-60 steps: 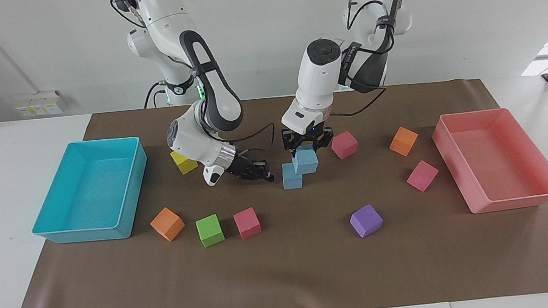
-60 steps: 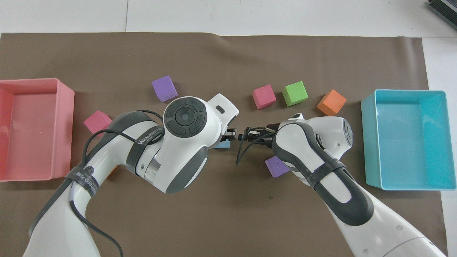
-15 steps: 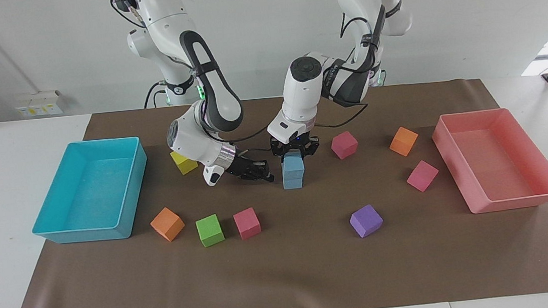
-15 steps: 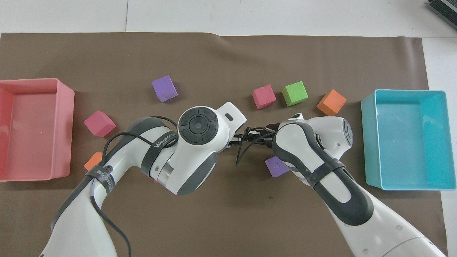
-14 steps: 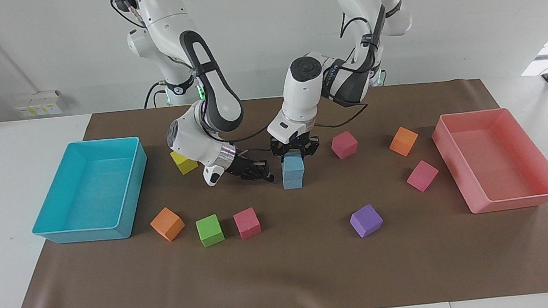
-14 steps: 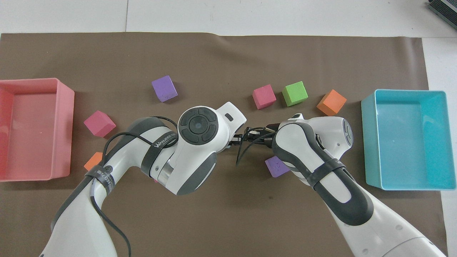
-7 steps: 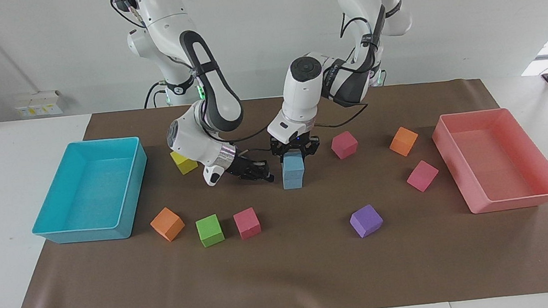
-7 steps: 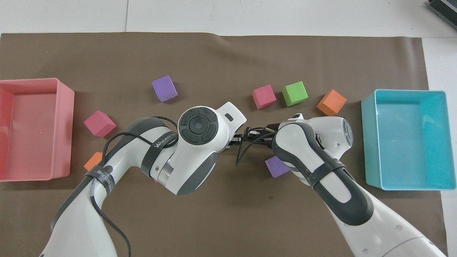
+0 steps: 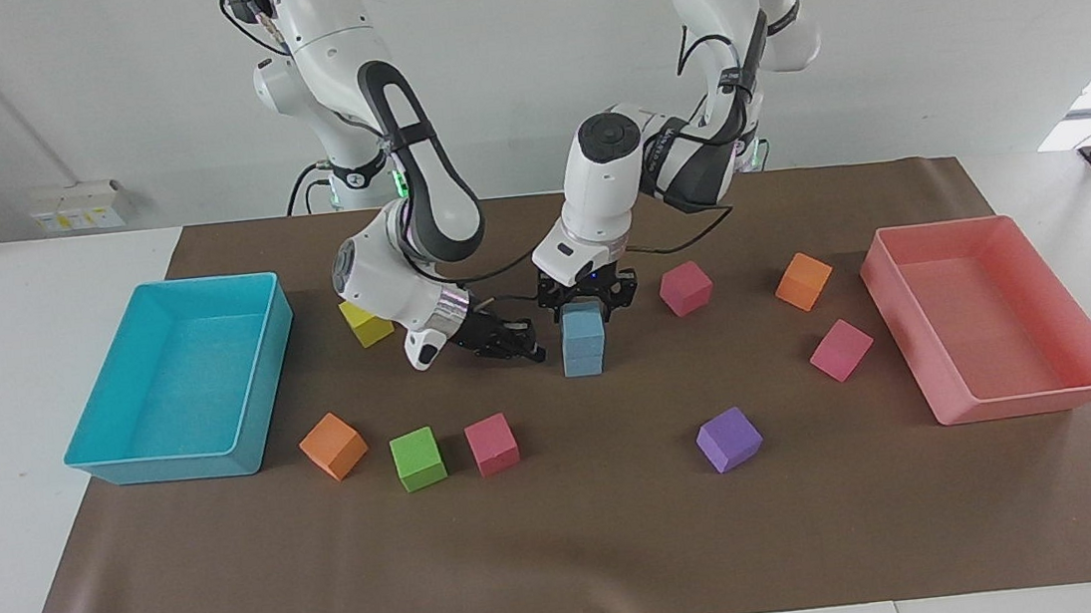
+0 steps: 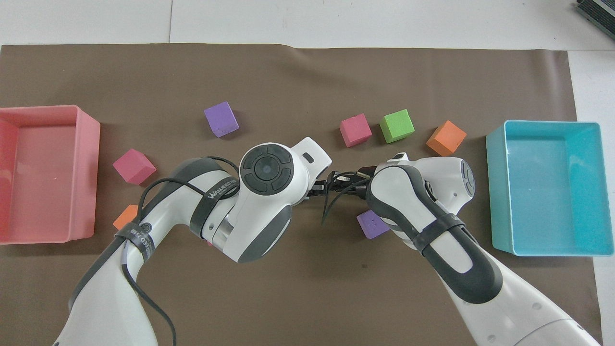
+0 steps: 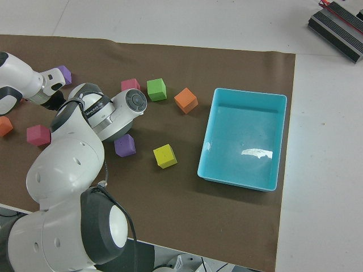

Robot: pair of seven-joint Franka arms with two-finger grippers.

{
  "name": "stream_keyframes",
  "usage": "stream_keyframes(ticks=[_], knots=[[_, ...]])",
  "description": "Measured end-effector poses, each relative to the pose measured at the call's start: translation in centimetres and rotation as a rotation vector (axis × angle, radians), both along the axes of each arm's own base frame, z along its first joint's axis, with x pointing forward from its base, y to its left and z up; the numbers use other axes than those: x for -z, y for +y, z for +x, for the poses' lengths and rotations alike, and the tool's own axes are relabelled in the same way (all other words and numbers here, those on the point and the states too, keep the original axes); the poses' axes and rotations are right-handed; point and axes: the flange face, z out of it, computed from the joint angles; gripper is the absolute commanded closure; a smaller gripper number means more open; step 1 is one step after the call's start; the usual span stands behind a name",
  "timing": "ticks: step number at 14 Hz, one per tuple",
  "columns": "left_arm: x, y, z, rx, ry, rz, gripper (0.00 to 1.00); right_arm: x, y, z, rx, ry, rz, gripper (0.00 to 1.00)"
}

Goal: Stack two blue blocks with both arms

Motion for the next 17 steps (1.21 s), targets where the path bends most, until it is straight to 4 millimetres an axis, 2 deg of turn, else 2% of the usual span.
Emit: stream_keyframes(ticks=[5, 9, 12, 15, 17], knots=[[-0.4, 0.0, 0.4, -0.008, -0.017, -0.013, 0.0, -0.8, -0.3, 0.7, -0.057, -0.044, -0.05, 0.0], [-2.6, 0.2, 1.3, -0.045, -0.033, -0.059, 0.0, -2.3, -1.2, 1.6, -0.1, -0.094, -0.098, 0.0], [-4.4, 0.8, 2.0, -0.067, -0.052, -0.083, 0.0, -3.9, -2.5, 2.2, -0.19, -0.141, -0.235, 0.0], [-7.4, 3.1, 2.9, -0.105, -0.083, -0.093, 0.0, -6.8, -4.5, 2.7, -0.244, -0.161, -0.424, 0.0], [-10.1, 6.3, 3.4, -0.148, -0.076, -0.072, 0.0, -9.0, -6.3, 2.7, -0.278, -0.145, -0.521, 0.0]])
